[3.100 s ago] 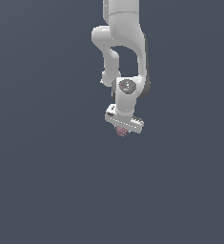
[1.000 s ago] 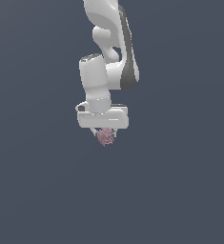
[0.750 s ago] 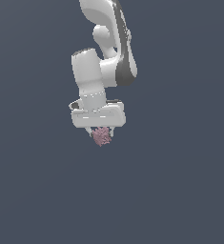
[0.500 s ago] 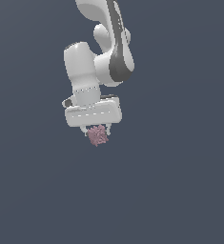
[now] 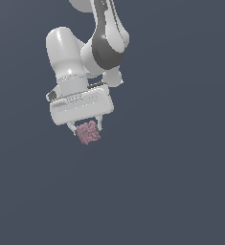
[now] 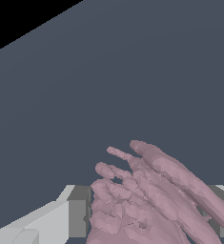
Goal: Pick up the object and move it to a goal position.
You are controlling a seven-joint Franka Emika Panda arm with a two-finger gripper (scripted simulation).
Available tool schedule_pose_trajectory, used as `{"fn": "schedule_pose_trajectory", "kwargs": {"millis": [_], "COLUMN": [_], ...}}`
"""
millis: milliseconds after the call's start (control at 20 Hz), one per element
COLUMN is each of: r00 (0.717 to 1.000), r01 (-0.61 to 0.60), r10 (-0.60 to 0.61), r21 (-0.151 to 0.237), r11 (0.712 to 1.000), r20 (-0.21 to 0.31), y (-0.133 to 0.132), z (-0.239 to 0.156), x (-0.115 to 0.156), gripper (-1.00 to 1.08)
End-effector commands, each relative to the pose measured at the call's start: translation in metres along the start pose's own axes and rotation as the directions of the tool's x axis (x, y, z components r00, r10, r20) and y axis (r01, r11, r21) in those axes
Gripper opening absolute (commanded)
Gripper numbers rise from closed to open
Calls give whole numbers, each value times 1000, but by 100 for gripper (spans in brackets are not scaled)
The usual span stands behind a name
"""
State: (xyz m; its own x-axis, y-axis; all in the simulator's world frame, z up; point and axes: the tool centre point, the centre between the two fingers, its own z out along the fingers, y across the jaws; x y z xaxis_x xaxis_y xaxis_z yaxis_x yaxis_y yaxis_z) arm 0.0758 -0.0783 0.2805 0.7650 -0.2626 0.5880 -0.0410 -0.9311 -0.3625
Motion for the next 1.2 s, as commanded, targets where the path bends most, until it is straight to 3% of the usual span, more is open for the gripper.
{"fn": "schedule_pose_trajectory", "kwargs": {"millis": [0,500,1150], "r00": [999,983,921], "r01": [14,84,210], "r10": [-13,-59,-93], "r21": [26,139,282], "r11": [1000,987,936], "r20": [-31,-174,-377], "y": [1,8,24], "z": [-10,-58,-139], "x": [14,76,153], "gripper": [-100,-100,-100]}}
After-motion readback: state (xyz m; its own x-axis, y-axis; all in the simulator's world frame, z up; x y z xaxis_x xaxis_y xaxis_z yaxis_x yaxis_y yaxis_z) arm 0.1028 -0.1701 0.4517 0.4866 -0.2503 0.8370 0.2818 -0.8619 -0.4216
